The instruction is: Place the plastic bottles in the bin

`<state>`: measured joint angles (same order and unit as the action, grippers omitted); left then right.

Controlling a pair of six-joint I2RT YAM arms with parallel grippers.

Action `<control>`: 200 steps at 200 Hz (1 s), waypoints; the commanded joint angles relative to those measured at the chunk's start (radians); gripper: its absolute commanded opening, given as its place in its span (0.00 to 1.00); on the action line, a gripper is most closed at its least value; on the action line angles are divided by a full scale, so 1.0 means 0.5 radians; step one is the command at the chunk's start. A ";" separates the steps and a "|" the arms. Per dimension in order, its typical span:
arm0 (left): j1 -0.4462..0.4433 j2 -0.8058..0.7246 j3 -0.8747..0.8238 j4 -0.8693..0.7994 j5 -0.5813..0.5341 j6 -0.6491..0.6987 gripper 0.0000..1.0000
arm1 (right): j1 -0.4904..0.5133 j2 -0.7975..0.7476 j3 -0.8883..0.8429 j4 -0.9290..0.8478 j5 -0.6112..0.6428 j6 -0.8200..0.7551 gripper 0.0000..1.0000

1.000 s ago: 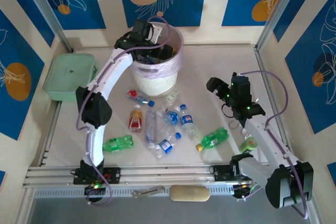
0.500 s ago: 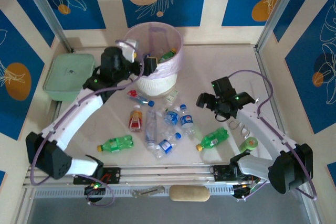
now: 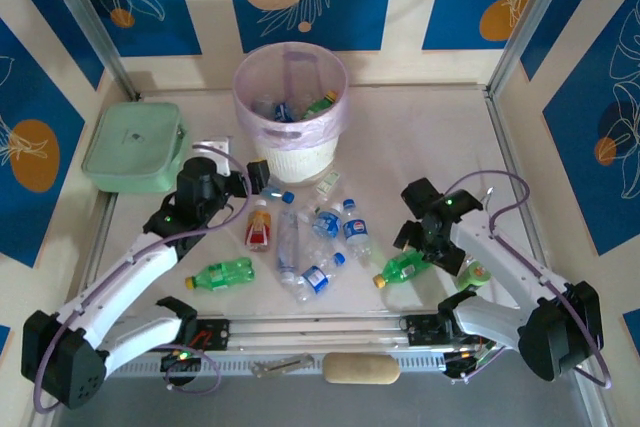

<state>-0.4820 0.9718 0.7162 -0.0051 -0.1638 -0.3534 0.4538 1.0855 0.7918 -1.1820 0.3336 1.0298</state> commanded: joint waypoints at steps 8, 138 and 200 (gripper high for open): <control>-0.009 -0.039 -0.044 0.138 -0.099 -0.078 0.99 | 0.069 -0.077 -0.140 -0.071 -0.134 0.315 0.99; -0.009 0.031 0.001 0.146 -0.035 -0.103 0.99 | 0.173 0.133 -0.407 0.752 -0.210 0.666 0.99; -0.009 -0.029 -0.020 0.106 -0.068 -0.097 0.99 | 0.228 0.264 -0.426 0.865 -0.198 0.672 0.91</control>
<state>-0.4820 0.9855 0.7048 0.0486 -0.1852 -0.3950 0.5579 1.2034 0.5980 -0.7696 0.2424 1.3388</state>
